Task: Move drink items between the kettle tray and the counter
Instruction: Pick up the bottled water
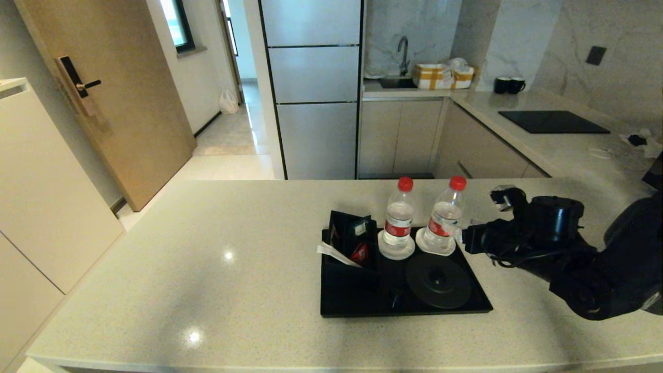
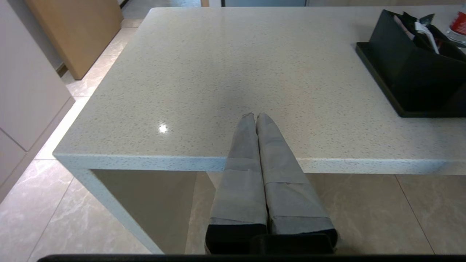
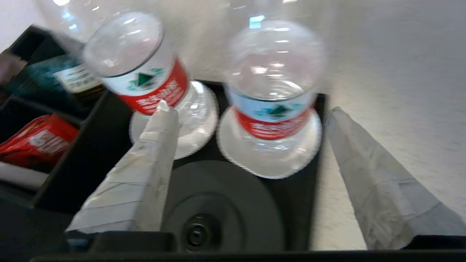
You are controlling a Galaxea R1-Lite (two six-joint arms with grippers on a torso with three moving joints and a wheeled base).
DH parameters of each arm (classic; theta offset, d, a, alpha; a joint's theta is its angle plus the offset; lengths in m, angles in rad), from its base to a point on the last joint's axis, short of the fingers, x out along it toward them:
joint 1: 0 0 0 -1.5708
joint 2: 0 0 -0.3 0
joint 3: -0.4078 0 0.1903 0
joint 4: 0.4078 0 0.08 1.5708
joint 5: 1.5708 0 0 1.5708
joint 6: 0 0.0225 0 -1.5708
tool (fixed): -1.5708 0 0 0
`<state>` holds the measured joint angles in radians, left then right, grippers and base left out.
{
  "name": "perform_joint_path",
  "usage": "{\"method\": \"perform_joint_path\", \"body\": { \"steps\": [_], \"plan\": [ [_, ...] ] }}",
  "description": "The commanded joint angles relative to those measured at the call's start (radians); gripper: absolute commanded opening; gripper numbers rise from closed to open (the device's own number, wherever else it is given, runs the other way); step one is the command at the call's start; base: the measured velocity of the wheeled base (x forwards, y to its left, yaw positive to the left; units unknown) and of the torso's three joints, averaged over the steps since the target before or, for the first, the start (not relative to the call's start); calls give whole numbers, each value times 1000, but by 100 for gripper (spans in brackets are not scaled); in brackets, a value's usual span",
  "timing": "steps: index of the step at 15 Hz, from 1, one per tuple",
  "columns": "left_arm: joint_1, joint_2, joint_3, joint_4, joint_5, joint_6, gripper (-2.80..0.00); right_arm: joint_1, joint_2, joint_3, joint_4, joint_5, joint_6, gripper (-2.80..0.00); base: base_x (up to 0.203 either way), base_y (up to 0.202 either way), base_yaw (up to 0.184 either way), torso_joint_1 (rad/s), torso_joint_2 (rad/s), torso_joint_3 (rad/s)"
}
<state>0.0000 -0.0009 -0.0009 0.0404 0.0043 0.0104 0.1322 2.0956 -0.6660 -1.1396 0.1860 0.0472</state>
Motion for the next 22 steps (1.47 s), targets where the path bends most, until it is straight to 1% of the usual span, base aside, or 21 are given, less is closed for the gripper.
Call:
{"method": "perform_joint_path", "body": {
  "steps": [1, 3, 6, 8, 11, 15, 21, 22],
  "plan": [
    [0, 1, 1, 0, 0, 0, -280, 12, 30, -17, -2, 1, 0, 0, 0, 0, 0, 0, 0, 0],
    [0, 1, -1, 1, 0, 0, -280, 24, 49, -42, 2, -2, 3, 0, 0, 0, 0, 0, 0, 0],
    [0, 1, -1, 0, 0, 0, -280, 24, 91, -96, 5, -46, 4, 0, 0, 0, 0, 0, 0, 0],
    [0, 1, -1, 1, 0, 0, -280, 23, 112, -128, 16, -52, 5, 0, 0, 0, 0, 0, 0, 0],
    [0, 1, -1, 0, 0, 0, -280, 23, 134, -210, 72, -84, 7, 0, 0, 0, 0, 0, 0, 0],
    [0, 1, 1, 0, 0, 0, -280, 23, 182, -281, 109, -92, 7, 0, 0, 0, 0, 0, 0, 0],
    [0, 1, -1, 1, 0, 0, -280, 24, 189, -294, 128, -94, 6, 0, 0, 0, 0, 0, 0, 0],
    [0, 1, 1, 1, 0, 0, -280, 24, 185, -294, 132, -94, 6, -280, 0, 0, 0, 0, 0, 0]
  ]
}}
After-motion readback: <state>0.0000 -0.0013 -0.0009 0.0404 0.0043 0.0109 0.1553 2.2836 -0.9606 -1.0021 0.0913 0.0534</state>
